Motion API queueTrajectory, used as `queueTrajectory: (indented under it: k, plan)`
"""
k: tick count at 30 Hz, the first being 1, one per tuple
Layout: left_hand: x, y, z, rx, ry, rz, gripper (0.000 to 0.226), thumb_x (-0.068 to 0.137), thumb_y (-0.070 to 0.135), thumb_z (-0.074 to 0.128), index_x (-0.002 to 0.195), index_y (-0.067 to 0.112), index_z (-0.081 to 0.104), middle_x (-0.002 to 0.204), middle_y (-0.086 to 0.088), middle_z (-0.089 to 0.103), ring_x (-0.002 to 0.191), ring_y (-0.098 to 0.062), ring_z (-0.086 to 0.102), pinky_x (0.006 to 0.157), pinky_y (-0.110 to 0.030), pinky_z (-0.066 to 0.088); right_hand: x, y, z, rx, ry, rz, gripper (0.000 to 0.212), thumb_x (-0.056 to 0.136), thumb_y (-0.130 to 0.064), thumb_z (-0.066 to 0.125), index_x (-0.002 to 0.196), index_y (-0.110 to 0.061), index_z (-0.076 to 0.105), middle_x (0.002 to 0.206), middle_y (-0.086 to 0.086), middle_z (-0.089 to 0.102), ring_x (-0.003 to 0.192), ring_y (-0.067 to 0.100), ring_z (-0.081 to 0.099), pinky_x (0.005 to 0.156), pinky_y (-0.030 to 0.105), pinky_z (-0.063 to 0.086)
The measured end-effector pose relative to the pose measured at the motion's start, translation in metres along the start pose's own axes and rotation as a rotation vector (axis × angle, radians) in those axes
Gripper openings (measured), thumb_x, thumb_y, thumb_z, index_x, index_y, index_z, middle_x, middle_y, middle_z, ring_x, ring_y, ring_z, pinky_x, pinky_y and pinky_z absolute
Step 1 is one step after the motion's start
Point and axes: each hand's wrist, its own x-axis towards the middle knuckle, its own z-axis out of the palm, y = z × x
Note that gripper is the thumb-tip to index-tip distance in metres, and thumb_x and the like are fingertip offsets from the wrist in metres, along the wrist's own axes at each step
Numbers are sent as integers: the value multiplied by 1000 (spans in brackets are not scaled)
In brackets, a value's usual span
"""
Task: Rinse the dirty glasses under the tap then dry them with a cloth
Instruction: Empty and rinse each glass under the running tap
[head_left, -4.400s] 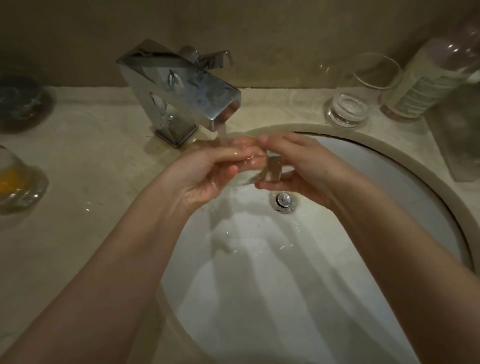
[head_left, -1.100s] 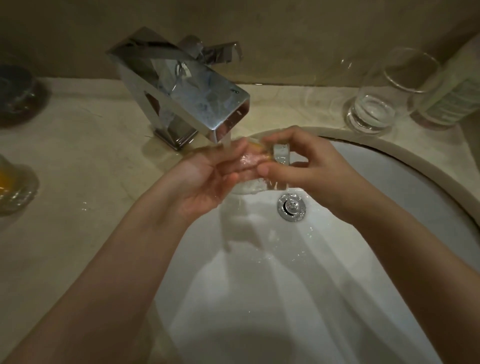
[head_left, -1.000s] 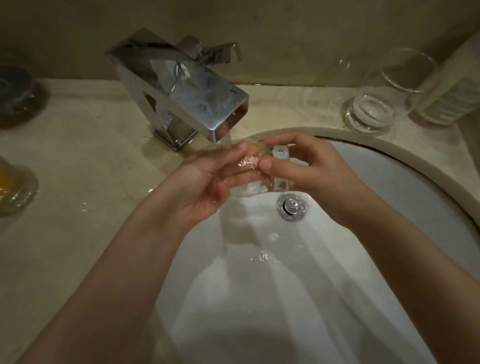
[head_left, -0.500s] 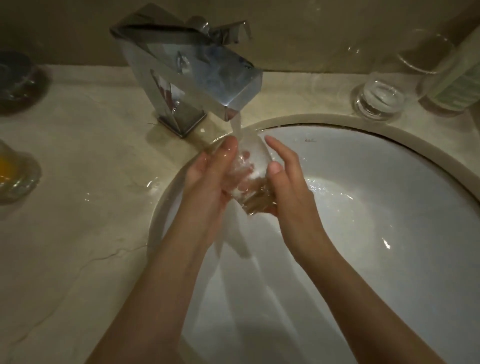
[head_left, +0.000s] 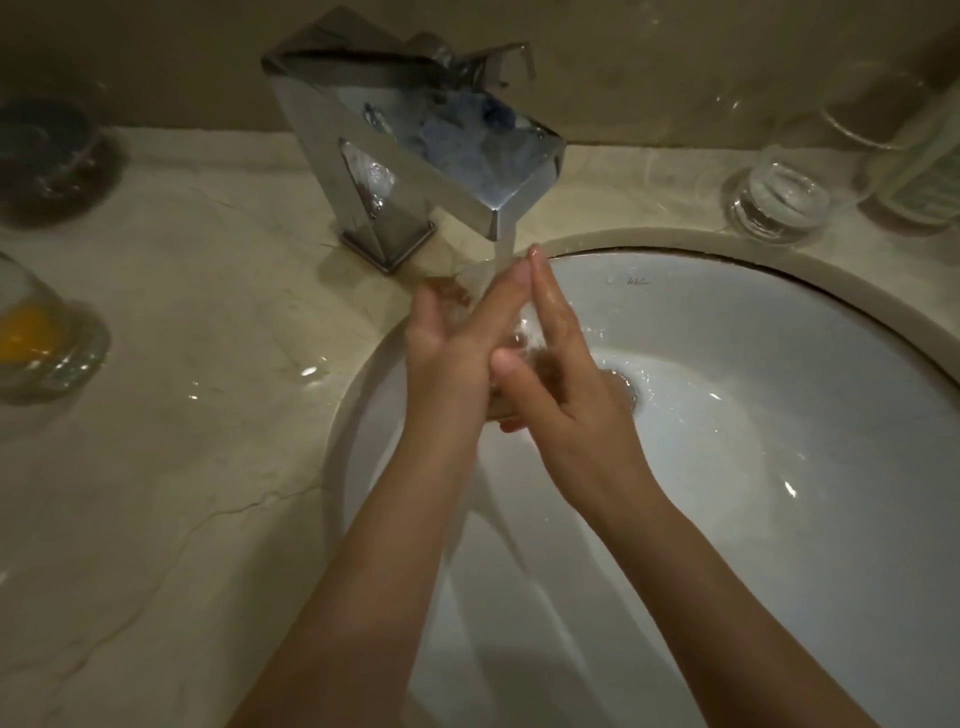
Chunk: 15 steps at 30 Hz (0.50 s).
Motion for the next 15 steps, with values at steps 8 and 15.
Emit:
queueTrajectory:
  k: [8, 15]
  plan:
    - [-2, -2, -4, -250, -105, -172, 77, 68, 57, 68, 132, 16, 58, 117, -12, 70, 95, -26, 71, 65, -32, 56, 7, -1, 5, 500, -33, 168, 44, 86, -47, 49, 126, -64, 41, 115, -11, 69, 101, 18, 70, 78, 46, 55]
    - [1, -2, -7, 136, -88, 135, 50, 77, 44, 76, 114, 17, 57, 107, -6, 68, 77, -12, 71, 49, -28, 53, -5, 3, -1, -29, 12, -12, 52, 94, -47, 46, 127, -77, 19, 84, -1, 69, 74, 15, 67, 66, 23, 54]
